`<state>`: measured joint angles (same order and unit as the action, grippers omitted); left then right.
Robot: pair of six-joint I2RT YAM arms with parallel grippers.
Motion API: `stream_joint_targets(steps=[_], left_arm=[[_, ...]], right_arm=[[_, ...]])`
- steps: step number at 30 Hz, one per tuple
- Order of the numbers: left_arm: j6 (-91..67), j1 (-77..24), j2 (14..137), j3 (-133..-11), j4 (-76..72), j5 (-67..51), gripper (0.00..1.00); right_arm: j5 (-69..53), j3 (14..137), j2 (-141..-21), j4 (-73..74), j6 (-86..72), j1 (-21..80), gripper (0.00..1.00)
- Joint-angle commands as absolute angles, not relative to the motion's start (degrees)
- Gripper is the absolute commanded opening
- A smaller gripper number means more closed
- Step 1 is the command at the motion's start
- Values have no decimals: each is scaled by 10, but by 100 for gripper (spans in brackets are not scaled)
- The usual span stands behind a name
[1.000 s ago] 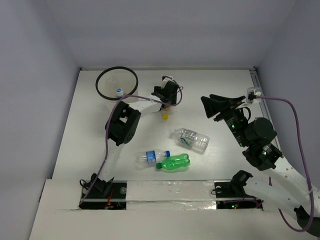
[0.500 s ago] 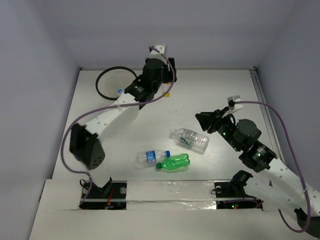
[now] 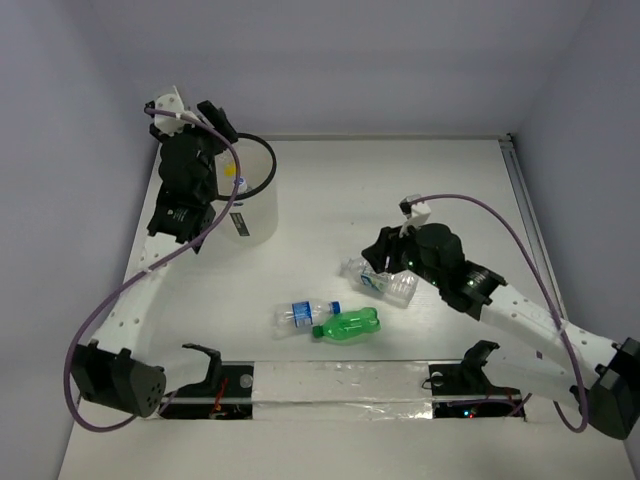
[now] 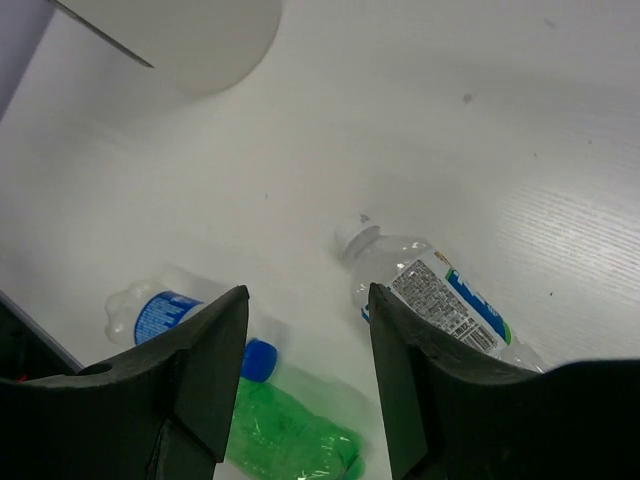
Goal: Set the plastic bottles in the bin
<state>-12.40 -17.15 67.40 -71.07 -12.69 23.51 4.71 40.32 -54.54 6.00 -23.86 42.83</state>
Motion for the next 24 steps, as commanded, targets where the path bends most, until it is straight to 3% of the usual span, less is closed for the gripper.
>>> stream_joint_targets(steps=[1,18,22,24], left_arm=[[-100,-149,699,-681,-201,236,51],[103,-130,827,-641,-401,314,51],[106,-130,837,-621,-419,314,55],[106,-130,838,-613,-420,315,62]], right_arm=[[41,409,-593,30,-244,429,58],[40,392,-639,8,-253,429,63],[49,397,-651,11,-248,429,64],[54,397,-653,11,-245,429,64]])
